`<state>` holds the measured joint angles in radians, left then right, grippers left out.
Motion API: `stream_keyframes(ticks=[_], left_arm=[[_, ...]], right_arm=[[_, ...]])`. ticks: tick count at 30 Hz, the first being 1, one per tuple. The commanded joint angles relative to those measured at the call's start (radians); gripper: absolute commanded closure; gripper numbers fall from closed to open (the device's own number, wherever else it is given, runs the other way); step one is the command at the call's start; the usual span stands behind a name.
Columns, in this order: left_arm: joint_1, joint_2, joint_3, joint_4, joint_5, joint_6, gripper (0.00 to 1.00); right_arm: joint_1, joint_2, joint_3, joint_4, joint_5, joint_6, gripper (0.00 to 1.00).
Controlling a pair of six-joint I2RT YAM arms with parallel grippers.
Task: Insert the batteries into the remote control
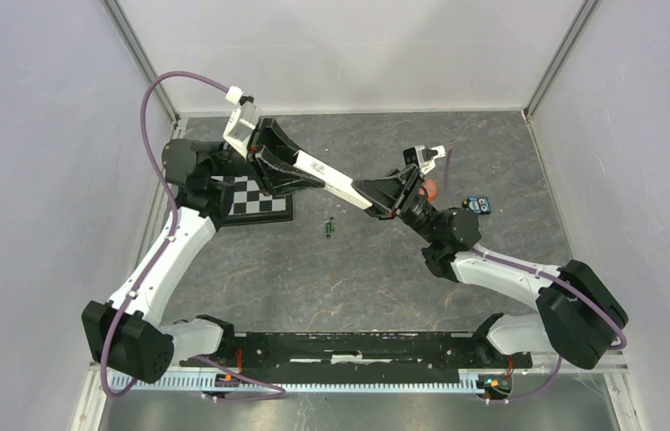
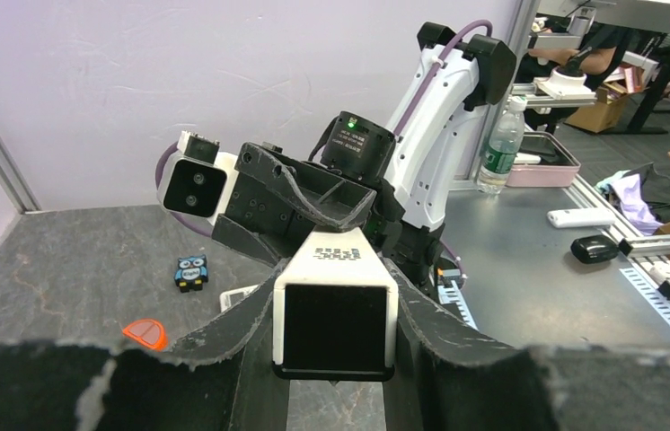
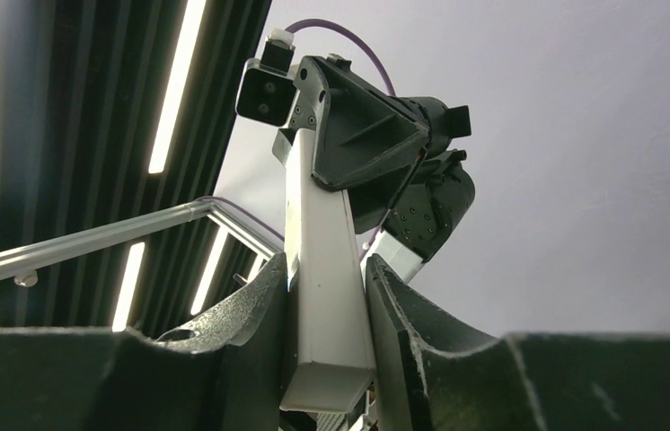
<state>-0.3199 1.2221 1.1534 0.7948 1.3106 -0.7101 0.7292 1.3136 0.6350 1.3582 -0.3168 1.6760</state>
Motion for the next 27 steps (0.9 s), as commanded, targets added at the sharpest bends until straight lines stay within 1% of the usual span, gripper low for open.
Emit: stream_keyframes(ticks=[1,4,7,17,19,22,23,25,27], left_arm=[[0.041,-0.007,0.040,-0.009,-0.053,-0.028,0.98],[0.064,-0.012,0.051,-0.018,-0.069,-0.034,0.98],[0.079,-0.019,0.051,-0.021,-0.085,-0.036,0.98],[0.103,-0.032,0.042,-0.025,-0.082,-0.040,0.98],[0.105,-0.032,0.039,-0.040,-0.072,-0.028,0.98],[0.112,-0.042,0.039,-0.120,-0.046,0.034,0.98],[0.115,-0.050,0.040,-0.172,-0.040,0.078,0.98],[0.119,-0.067,0.042,-0.286,-0.041,0.182,0.98],[0.120,-0.076,0.047,-0.379,-0.051,0.255,0.98]], right_arm=[[-0.006,-0.013,-0.059,0.126,0.011,-0.004,0.78],[-0.017,-0.022,-0.100,0.131,0.017,-0.007,0.80],[-0.034,-0.027,-0.126,0.125,0.001,-0.009,0.78],[-0.053,-0.042,-0.159,0.089,-0.038,-0.006,0.60],[-0.056,-0.046,-0.151,0.059,-0.052,-0.007,0.54],[-0.060,-0.061,-0.143,-0.002,-0.065,-0.023,0.42],[-0.062,-0.067,-0.140,-0.032,-0.073,-0.032,0.40],[-0.063,-0.081,-0.132,-0.094,-0.085,-0.056,0.36],[-0.065,-0.087,-0.132,-0.120,-0.088,-0.065,0.35]])
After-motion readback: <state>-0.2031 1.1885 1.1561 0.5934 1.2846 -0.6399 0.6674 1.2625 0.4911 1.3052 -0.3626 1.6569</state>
